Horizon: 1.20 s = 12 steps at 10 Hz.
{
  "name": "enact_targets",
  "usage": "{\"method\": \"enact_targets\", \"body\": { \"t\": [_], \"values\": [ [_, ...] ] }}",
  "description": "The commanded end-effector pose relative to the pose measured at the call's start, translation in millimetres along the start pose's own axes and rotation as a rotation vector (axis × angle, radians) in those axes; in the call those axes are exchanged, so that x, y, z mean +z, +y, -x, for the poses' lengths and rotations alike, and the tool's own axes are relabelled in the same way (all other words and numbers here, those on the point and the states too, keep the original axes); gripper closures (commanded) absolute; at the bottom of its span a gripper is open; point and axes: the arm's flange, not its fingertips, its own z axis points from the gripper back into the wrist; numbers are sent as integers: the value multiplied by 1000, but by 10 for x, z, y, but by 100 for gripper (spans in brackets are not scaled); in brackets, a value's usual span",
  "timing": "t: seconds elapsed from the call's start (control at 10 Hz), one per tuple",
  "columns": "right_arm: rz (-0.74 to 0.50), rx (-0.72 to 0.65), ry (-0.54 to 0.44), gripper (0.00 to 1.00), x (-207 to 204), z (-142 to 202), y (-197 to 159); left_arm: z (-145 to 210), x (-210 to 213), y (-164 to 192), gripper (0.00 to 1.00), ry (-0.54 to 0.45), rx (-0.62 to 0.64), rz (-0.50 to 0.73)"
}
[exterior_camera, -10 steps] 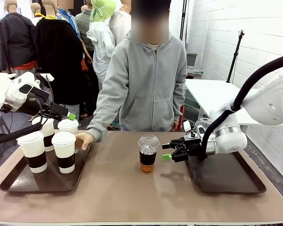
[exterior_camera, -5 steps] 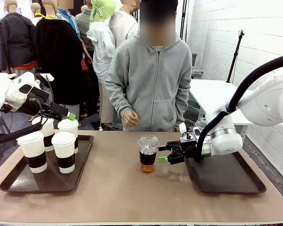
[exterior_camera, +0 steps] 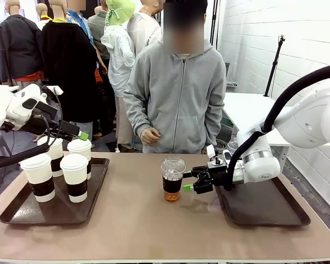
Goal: Distribute the coffee onto the tray.
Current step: Pick up another iced Americano from the middle of the table and place it on the right Handle tray.
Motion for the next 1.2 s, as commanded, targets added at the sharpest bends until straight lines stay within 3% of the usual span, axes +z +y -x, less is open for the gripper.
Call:
{"method": "enact_targets", "body": {
  "t": [0.0, 1.1],
  "values": [
    [10, 31, -19, 0, -107, 14, -52, 4, -20, 47, 0, -13, -14, 19],
    [-57, 41, -34, 0, -404, -45, -207, 4, -20, 47, 0, -13, -14, 19]
  ]
}}
